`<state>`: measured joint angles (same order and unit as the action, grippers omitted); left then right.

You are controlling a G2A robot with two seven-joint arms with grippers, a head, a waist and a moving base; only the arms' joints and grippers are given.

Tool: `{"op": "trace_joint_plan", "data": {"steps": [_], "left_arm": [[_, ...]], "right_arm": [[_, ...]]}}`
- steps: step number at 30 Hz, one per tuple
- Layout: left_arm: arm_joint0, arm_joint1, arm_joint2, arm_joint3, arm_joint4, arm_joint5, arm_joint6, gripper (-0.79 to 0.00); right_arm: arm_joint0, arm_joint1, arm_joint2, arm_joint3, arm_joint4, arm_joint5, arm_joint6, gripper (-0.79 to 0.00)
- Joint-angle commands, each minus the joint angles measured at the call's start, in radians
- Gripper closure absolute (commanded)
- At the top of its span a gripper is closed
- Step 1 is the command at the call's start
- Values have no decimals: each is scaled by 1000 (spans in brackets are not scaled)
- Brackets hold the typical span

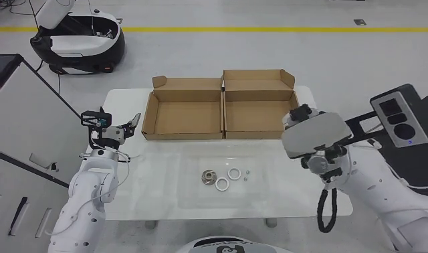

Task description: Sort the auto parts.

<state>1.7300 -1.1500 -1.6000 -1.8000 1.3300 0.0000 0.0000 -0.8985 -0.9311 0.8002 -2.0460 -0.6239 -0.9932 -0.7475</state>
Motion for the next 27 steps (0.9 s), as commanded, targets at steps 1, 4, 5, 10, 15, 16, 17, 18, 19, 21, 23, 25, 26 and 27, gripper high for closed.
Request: {"op": "trace_joint_plan", "data": {"steps": [1,4,5,10,15,16,17,18,19,21,23,25,26,27], "left_arm": [[0,0,0,0,0,0,0,-785],[0,0,0,0,0,0,0,-785],[0,0,0,0,0,0,0,-785],[0,0,0,0,0,0,0,-785],[0,0,0,0,0,0,0,-785],[0,0,0,0,0,0,0,-785],[0,0,0,0,0,0,0,-785],[0,0,0,0,0,0,0,-785],[0,0,0,0,0,0,0,-785],[0,0,0,0,0,0,0,-785],[0,0,0,0,0,0,0,-785],[0,0,0,0,0,0,0,-785],[0,0,0,0,0,0,0,-785],[0,0,0,0,0,0,0,-785]], "right_arm": [[0,-3,4,12,-9,9,51,0],[-2,-4,13,32,-9,32,169,0],[-2,-4,15,34,-4,34,192,0],[-12,-5,36,31,47,41,299,0],[-34,-22,45,11,95,37,280,0],[-36,-25,46,7,100,35,268,0],[-40,-30,48,2,105,35,249,0],[-43,-36,49,-2,102,35,235,0],[-46,-41,49,-8,101,33,219,0],[-52,-53,51,-12,92,38,187,0],[-57,-65,52,-20,80,43,154,0],[-60,-77,53,-26,65,52,123,0],[-60,-83,53,-28,56,56,108,0],[-60,-90,52,-29,48,60,94,0]]}}
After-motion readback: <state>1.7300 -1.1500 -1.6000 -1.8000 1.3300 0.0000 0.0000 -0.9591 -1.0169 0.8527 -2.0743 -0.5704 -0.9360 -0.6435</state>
